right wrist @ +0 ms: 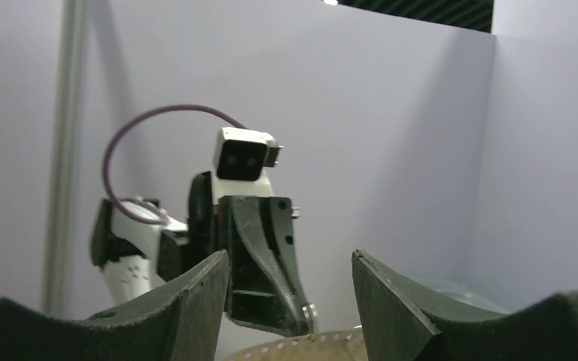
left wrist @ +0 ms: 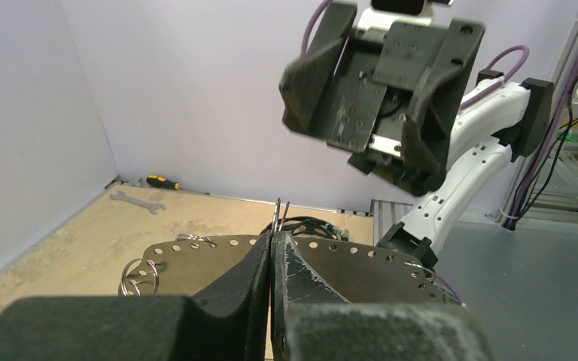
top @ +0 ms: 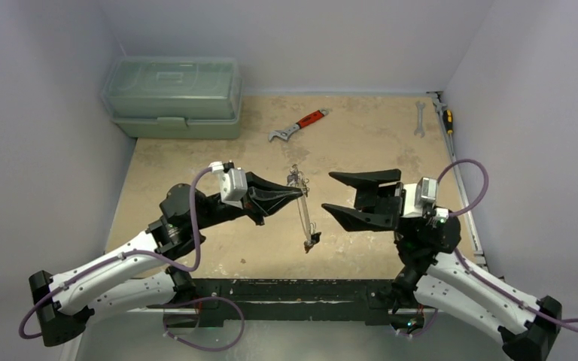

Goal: Put the keys on the keyring

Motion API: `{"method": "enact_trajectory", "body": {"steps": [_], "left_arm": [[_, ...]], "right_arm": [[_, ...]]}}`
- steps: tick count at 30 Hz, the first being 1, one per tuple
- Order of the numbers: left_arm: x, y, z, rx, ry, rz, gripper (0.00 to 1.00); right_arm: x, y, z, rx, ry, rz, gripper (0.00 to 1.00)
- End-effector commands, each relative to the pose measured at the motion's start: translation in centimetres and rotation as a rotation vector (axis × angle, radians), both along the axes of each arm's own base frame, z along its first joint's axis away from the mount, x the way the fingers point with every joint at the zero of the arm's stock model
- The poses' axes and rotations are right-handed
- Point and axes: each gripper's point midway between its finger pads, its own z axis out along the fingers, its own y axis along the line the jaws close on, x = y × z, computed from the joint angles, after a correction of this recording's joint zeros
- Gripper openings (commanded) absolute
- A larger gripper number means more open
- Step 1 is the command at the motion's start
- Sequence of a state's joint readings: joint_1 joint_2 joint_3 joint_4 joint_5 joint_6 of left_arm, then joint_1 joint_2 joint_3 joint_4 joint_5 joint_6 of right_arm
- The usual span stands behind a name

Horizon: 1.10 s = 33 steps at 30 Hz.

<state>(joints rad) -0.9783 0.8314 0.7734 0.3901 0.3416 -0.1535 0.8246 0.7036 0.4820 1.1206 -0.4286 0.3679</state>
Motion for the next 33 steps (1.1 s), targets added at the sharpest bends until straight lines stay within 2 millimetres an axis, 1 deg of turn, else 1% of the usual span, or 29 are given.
{"method": "enact_trajectory", "body": {"steps": [1,4,7,12,15,16,17,18,20,21,22,24,25,27,28,29,30,31,32,33], "left_arm": [[-0.4,1.3,3.8,-0.068,-0.071,0.027,0.0],[-0.4,1.3,3.5,-0.052,-0.068,0.025,0.0],[-0.4,1.3,3.3,-0.047,-0.062,0.025,0.0],[-0.2,1.4,3.0,-0.045,-0.055,0.04,0.0],[-0.1,1.4,2.7,-0.041,-0.052,0.041,0.0],[-0.1,1.4,2.7,-0.041,-0.051,0.041,0.0],[-0.1,1.3,2.5,-0.037,-0.049,0.041,0.0],[-0.1,1.3,2.5,-0.036,-0.049,0.041,0.0],[0.2,1.2,2.0,-0.021,-0.047,0.051,0.0],[0.6,1.2,1.6,-0.008,-0.037,0.072,0.0],[1.3,1.3,1.0,0.007,-0.019,0.106,0.0],[3.4,1.8,-0.7,0.051,0.036,0.22,0.0],[4.5,2.3,-1.5,0.072,0.066,0.287,0.0],[6.8,3.8,-3.8,0.142,0.127,0.436,0.01],[7.5,4.5,-4.8,0.185,0.136,0.493,0.11],[8.0,5.1,-5.8,0.23,0.14,0.537,0.27],[8.7,5.9,-6.7,0.266,0.149,0.593,0.46],[9.4,7.0,-7.9,0.314,0.163,0.663,0.62],[10.1,8.1,-8.8,0.358,0.172,0.731,0.75],[10.7,9.3,-9.4,0.386,0.184,0.804,0.83]], "right_arm": [[3.0,1.5,-2.1,-0.292,-0.045,-0.203,0.63],[3.9,2.4,-3.8,-0.444,-0.067,-0.227,0.6],[4.3,3.0,-5.1,-0.539,-0.068,-0.22,0.55],[4.5,3.8,-7.1,-0.639,-0.041,-0.177,0.52],[4.4,3.8,-7.8,-0.643,-0.022,-0.171,0.5],[4.3,3.8,-7.7,-0.633,-0.018,-0.168,0.47],[4.3,3.8,-8.0,-0.63,-0.012,-0.164,0.41],[4.3,3.9,-8.1,-0.631,-0.009,-0.158,0.31],[4.9,4.0,-8.8,-0.647,0.011,-0.176,0.09],[5.7,4.0,-9.3,-0.653,0.03,-0.21,0.02],[6.6,3.9,-9.7,-0.655,0.057,-0.25,0.0],[8.3,3.4,-10.5,-0.638,0.136,-0.327,0.0],[8.9,3.1,-11.1,-0.635,0.178,-0.356,0.02],[10.0,2.5,-12.9,-0.646,0.263,-0.407,0.13],[10.2,2.7,-13.9,-0.654,0.298,-0.404,0.19],[10.2,3.0,-15.0,-0.669,0.336,-0.382,0.26],[10.1,3.5,-16.3,-0.691,0.382,-0.353,0.31],[10.1,3.9,-17.6,-0.713,0.432,-0.327,0.34],[9.9,4.4,-19.0,-0.736,0.478,-0.296,0.37],[9.7,5.0,-20.2,-0.755,0.516,-0.259,0.41]]}}
